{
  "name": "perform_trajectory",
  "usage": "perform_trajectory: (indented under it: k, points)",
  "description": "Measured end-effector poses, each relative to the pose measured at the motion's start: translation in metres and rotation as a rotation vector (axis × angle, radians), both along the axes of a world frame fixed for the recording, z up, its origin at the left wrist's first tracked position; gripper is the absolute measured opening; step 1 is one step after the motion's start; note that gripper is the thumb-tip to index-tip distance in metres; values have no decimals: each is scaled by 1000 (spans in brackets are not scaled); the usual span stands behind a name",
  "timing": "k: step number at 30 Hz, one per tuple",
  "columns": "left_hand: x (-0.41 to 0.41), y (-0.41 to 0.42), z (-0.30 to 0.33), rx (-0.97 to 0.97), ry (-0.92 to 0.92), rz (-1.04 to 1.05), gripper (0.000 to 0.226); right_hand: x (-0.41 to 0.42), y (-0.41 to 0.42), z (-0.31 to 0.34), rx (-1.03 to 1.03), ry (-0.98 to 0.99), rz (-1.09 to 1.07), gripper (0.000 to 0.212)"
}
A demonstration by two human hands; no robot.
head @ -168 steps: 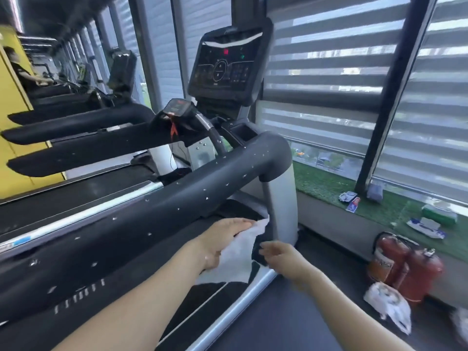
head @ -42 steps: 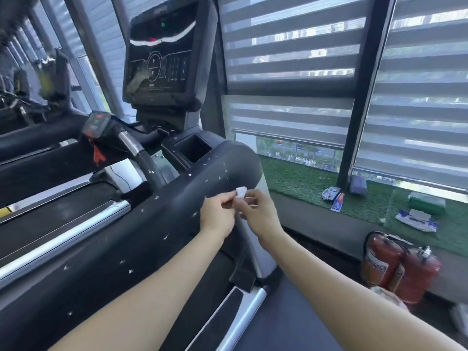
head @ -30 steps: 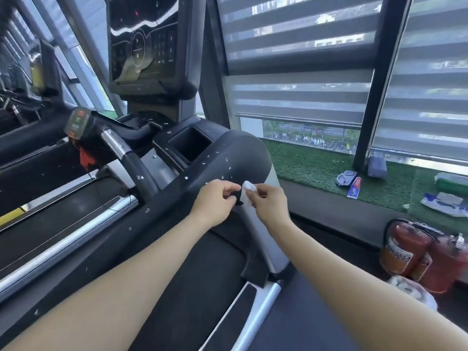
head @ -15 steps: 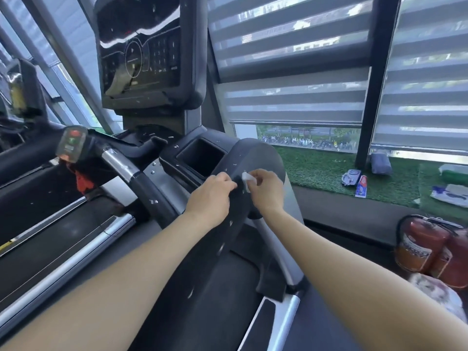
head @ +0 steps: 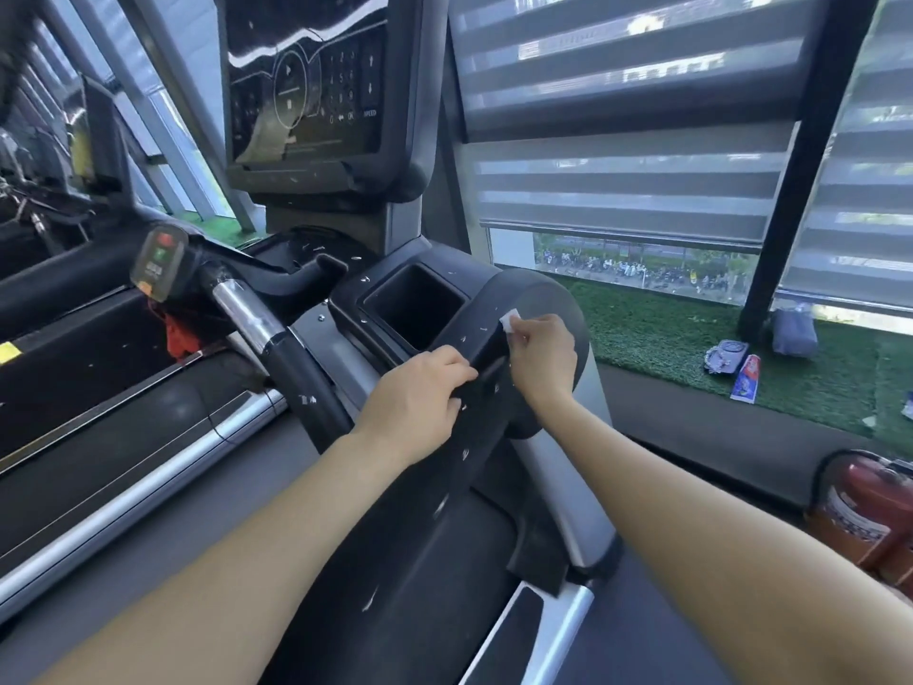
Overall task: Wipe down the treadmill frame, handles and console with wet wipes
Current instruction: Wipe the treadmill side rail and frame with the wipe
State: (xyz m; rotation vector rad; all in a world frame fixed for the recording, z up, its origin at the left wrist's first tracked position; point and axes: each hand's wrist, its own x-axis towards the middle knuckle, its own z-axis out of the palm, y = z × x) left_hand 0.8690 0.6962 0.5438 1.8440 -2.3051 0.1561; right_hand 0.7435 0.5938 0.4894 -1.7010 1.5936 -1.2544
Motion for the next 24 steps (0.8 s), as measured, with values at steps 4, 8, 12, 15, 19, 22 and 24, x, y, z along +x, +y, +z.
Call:
perform_trajectory:
  k: [4, 8, 12, 15, 19, 22, 24]
  points:
    - [-1, 2, -3, -19, -16, 1, 41, 5, 25, -12, 8, -107, 26, 26]
    - [0, 1, -3, -24, -30, -4, 40, 7, 53, -28, 9, -179, 118, 23]
    - [0, 3, -2, -23, -44, -2, 41, -4, 21, -13, -8, -117, 98, 28]
    - [-2, 4, -1, -16, -64, -4, 41, -13, -14, -6, 45, -111, 27, 28]
    - [-1, 4, -2, -27, -68, -7, 41, -4, 6, -10, 46, -146, 35, 23]
    - [0, 4, -4, -36, -70, -8, 41, 6, 52, -28, -37, -158, 101, 30]
    - [-1, 4, -4, -35, -71, -10, 41, 7, 60, -34, -48, -179, 135, 22]
